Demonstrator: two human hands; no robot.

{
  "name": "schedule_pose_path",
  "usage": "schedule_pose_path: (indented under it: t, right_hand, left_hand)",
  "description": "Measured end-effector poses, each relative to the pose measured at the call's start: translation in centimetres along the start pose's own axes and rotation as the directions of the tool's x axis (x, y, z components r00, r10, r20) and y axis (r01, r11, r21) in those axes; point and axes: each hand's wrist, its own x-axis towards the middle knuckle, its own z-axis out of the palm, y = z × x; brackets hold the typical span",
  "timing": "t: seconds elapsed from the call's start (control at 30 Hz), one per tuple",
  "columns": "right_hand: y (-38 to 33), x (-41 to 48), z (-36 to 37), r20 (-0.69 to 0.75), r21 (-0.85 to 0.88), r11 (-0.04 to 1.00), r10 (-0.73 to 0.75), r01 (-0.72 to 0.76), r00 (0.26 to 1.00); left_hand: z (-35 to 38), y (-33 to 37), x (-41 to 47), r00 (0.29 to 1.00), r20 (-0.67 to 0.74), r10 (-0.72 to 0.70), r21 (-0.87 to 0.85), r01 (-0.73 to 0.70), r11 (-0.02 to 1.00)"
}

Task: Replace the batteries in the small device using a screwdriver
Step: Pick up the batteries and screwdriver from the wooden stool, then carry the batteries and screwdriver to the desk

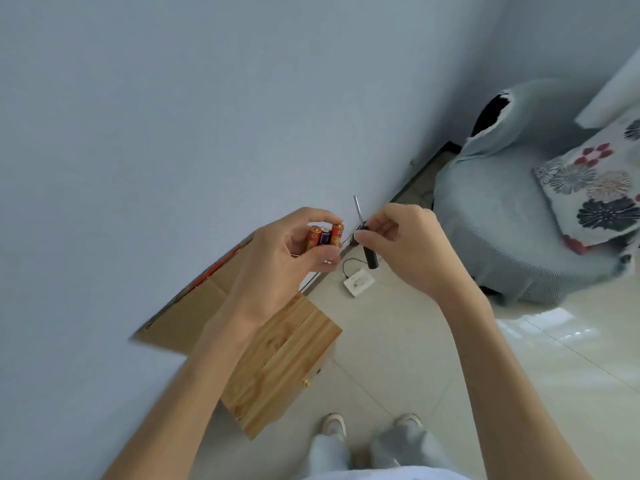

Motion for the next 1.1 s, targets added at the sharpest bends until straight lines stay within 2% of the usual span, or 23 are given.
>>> schedule_pose_path:
  t: [0.23,0.47,0.6,0.83,1.1]
  right_hand:
    - [4.6,-5.6,-12.4,-0.245,0.117,0.99,0.11,-0.083,0.963]
    - [13.1,-12.0,-26.8,-0.461,0.136,0.979,0.201,-0.155,0.864]
    - [18.8,-16.1,-34.4,-0.584,0.151,0.97,0.245,-0.193,0.774]
    - [27.5,-24.3,-44.0,-0.731,0.207,0.929,0.356,-0.308,0.582]
    - [35.5,-30.3,-53.4,-0.817,0.308,0.846,0.47,-0.434,0.335]
  left_hand:
    - [11.3,7.1,3.1,0.977,0.198,0.078,-0.102,-0.058,0.993]
    - [29.1,13.2,7.0,0.91,0.386,0.15,-0.186,-0.083,0.979]
    - [39.9,15.9,7.5,0.855,0.476,0.207,-0.212,-0.117,0.97]
    - [57.4,18.4,6.3,0.753,0.623,0.213,-0.253,-0.064,0.965]
    - [73.6,22.4,6.9,0.617,0.767,0.175,-0.273,0.067,0.96]
